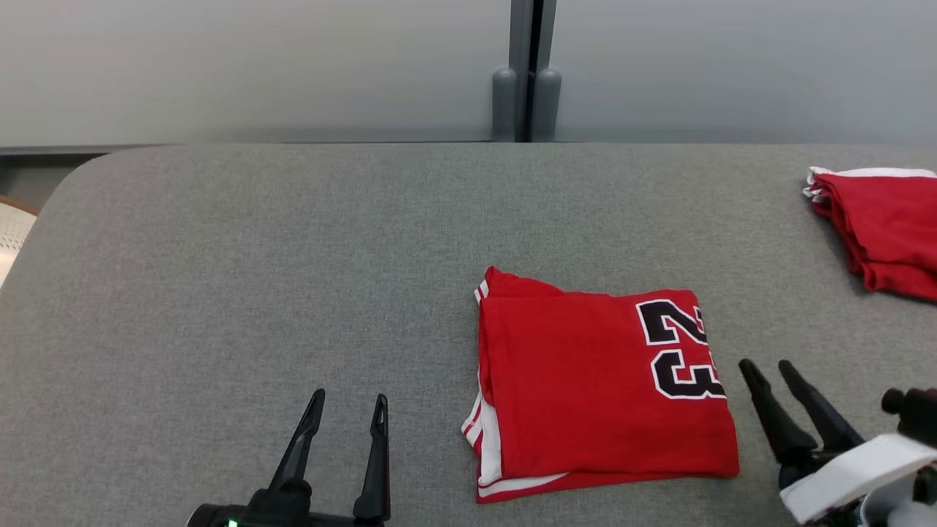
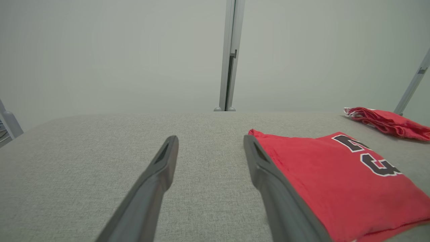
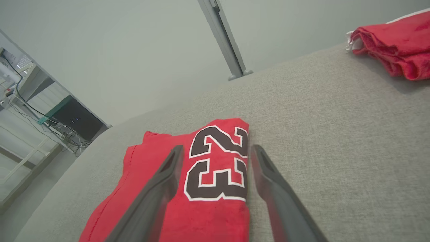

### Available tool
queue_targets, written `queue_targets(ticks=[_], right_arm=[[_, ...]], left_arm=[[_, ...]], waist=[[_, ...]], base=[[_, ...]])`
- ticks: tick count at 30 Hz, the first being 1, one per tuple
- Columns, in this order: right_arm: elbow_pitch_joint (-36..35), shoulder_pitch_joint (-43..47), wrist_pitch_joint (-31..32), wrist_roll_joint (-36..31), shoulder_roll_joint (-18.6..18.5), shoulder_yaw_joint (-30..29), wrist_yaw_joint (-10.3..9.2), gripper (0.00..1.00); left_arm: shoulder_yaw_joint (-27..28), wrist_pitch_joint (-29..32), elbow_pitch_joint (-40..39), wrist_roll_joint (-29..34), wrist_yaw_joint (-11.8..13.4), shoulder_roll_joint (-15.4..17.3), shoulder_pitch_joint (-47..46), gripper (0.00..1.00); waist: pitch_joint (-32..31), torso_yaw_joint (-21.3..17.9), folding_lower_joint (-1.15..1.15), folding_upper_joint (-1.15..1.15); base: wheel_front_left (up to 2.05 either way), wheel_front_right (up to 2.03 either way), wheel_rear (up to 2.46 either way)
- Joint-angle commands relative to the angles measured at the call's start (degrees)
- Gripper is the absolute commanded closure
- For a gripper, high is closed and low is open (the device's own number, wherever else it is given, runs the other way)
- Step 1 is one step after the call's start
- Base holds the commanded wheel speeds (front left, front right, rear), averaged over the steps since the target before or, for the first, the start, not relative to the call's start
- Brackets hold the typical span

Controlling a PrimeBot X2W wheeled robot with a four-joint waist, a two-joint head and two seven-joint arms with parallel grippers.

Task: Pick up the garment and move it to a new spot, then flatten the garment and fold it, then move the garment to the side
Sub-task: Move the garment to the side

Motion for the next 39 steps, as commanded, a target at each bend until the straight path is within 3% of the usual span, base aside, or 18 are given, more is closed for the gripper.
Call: queue_targets(ticks=[1,5,11,19,20,21,23,33,39], right_arm=[[-0.3,-2.0,1.4,4.5,-2.3,1.0,-0.03,0.00],[-1.3,-5.1,6.0,16.6,-6.8,3.4,-0.03,0.00],[-1.5,-6.8,16.7,32.1,-10.0,3.6,-0.03,0.00],[-2.3,-7.5,24.4,38.6,-10.9,2.7,-0.03,0.00],[-2.4,-7.5,24.7,38.7,-10.9,2.5,-0.03,0.23],[-2.6,-7.4,24.9,38.8,-10.8,2.4,-0.03,0.59],[-3.0,-7.2,25.2,38.9,-10.8,1.9,-0.03,1.00],[-6.2,-10.4,18.4,32.4,-13.6,-1.6,-0.03,1.00],[-6.1,-17.0,14.6,27.1,-19.2,-2.2,-0.03,1.00]], left_arm=[[-0.2,-0.1,0.0,0.3,-0.1,0.2,-1.6,0.00],[-1.1,-0.1,0.0,0.1,0.3,0.2,-3.7,0.00],[-2.3,-0.1,0.3,-0.3,0.5,0.2,-6.2,0.00],[-3.1,-0.1,-0.6,0.2,1.1,0.2,-8.8,0.00],[-3.2,-0.1,-0.9,0.4,1.2,0.2,-9.0,0.00],[-3.3,-0.1,-1.2,0.5,1.3,0.2,-9.2,0.00],[-3.4,-0.1,-1.4,0.5,1.5,0.2,-9.5,0.00],[-4.0,-0.1,-2.4,1.1,1.4,0.2,-10.1,0.00],[-5.2,-0.1,-3.8,1.7,1.1,0.2,-12.7,0.00]], waist=[[2.4,0.7,0.00,0.00],[5.0,1.3,0.00,0.00],[7.6,2.0,0.00,0.00],[10.6,3.0,0.00,0.00],[10.8,3.2,0.00,0.00],[11.0,3.4,0.00,0.00],[11.4,3.9,0.00,0.00],[13.2,4.1,0.00,0.00],[16.7,2.8,0.00,0.00]], base=[[0.00,0.00,0.00],[0.00,0.00,0.00],[0.00,0.00,0.00],[0.00,0.00,0.00],[0.00,0.00,0.00],[0.00,0.00,0.00],[0.00,0.00,0.00],[0.00,0.00,0.00],[0.00,0.00,0.00]])
